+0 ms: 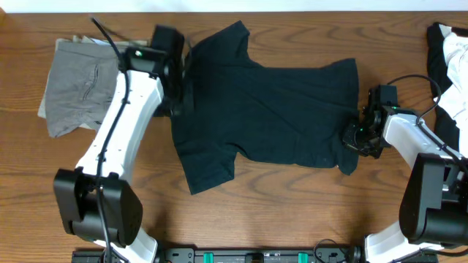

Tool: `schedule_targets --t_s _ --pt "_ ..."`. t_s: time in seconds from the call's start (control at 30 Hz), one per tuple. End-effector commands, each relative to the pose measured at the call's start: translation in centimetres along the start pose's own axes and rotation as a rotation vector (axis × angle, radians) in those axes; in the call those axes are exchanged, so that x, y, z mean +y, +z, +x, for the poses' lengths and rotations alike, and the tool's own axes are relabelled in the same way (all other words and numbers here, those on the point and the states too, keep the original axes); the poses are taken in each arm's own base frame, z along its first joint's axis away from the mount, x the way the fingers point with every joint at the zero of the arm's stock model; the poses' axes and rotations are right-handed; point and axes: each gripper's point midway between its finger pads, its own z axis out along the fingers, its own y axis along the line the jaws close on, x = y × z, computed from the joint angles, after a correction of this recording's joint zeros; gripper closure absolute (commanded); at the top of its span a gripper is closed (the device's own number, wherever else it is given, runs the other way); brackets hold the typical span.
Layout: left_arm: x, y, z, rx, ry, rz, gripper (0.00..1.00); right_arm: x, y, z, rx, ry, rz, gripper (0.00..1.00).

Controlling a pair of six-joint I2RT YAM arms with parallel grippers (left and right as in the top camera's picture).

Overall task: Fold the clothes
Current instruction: 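Move both grippers to the bottom hem corners of the shirt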

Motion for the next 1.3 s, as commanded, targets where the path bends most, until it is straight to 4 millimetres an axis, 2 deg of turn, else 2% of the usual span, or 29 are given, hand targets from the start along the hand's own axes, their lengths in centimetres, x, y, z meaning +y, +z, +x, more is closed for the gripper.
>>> schedule_targets --t_s 0.0,0.13,0.2,0.33,0.53,0.57,0.6,0.7,0.8,1.07,1.13,1.2,1.27 --pt "1.3 3.6 3.4 0.135 -0.088 -0.05 0.44 -1.4 1.2 1.5 0.038 0.027 0.058 0.84" --pt "1.6 7.3 7.3 0.247 -0.111 -0.04 0.44 -1.1 1.2 1.5 0.045 0.009 0.045 0.84" --pt "1.9 9.2 8.5 0.258 -0.112 -0.036 0.44 -1.0 1.2 1.6 0.047 -0.003 0.04 0.84" --pt "2.4 12.2 10.1 0.253 -0.121 -0.034 0.43 -1.1 1.2 1.8 0.056 -0.034 0.043 0.85" --pt "3.0 14.4 11.9 0.25 -0.151 -0.036 0.45 -1.3 1.1 2.2 0.072 -0.034 0.05 0.85" --pt "3.1 14.8 12.1 0.247 -0.155 -0.036 0.5 -1.3 1.1 2.2 0.074 -0.034 0.05 0.86" --pt "3.1 15.0 12.3 0.244 -0.155 -0.035 0.59 -1.4 1.1 2.3 0.076 -0.034 0.051 0.85" --pt "3.3 15.3 12.8 0.253 -0.163 -0.04 0.92 -1.4 1.1 2.3 0.079 -0.036 0.054 0.85" --pt "3.8 15.0 13.8 0.298 -0.186 -0.06 0.94 -1.8 1.1 2.4 0.08 -0.059 0.071 0.86" --pt "5.7 12.7 18.5 0.508 -0.214 -0.141 0.94 -5.1 0.6 2.7 0.111 0.005 0.16 0.88" --pt "5.8 12.5 18.8 0.522 -0.21 -0.145 0.94 -5.6 0.5 3.1 0.131 0.02 0.166 0.87" --pt "5.8 12.7 18.6 0.513 -0.206 -0.141 0.94 -5.6 0.5 3.3 0.142 0.024 0.159 0.81" --pt "5.6 13.0 18.1 0.487 -0.206 -0.132 0.94 -4.5 0.6 3.4 0.155 -0.027 0.091 0.65"
